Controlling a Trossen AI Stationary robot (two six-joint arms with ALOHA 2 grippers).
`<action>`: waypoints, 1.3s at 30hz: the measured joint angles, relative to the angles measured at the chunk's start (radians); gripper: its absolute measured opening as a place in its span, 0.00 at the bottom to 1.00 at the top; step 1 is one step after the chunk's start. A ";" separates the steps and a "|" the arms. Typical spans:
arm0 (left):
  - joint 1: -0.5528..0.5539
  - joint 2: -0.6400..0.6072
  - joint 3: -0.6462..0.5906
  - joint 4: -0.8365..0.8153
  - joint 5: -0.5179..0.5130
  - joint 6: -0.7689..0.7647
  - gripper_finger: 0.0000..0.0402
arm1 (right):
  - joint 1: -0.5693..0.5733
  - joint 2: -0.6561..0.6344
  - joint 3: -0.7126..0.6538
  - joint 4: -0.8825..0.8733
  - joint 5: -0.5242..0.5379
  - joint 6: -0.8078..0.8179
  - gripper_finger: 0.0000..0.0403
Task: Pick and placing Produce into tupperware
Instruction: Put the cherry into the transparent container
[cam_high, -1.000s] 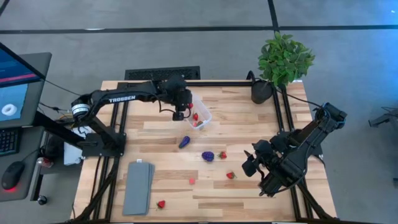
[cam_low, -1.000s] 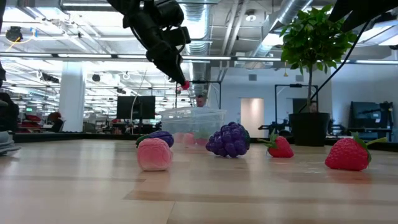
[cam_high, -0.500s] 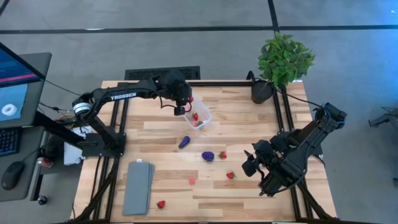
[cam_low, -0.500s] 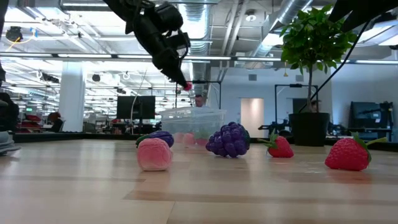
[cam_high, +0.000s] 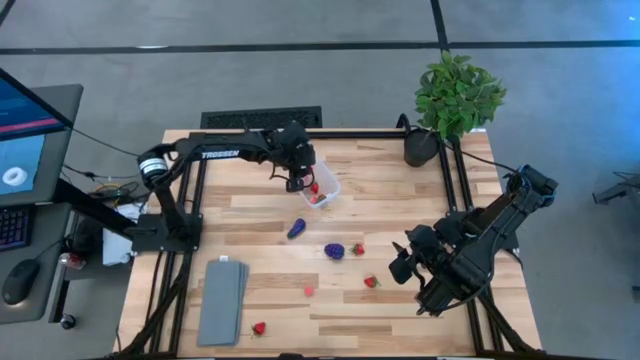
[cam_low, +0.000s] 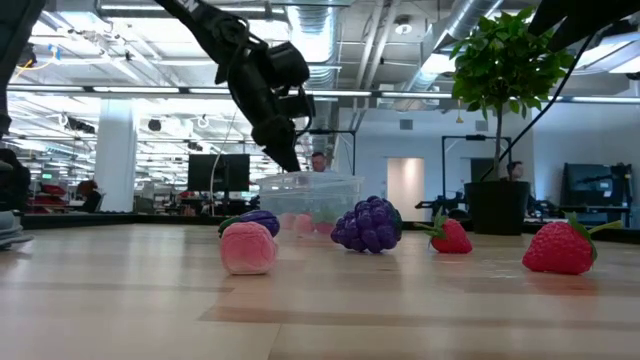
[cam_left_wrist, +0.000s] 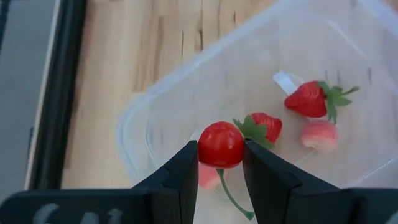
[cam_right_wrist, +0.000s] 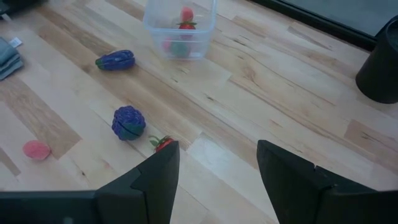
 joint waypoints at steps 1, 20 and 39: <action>0.000 0.006 0.000 0.000 0.000 0.000 0.26 | 0.000 0.000 0.000 0.000 0.000 0.000 0.59; 0.004 0.009 0.000 0.103 -0.007 -0.006 0.26 | 0.000 0.000 0.000 0.000 0.000 0.009 0.59; 0.005 0.008 0.000 0.109 0.001 -0.002 0.32 | 0.000 0.000 0.000 0.000 0.000 0.017 0.59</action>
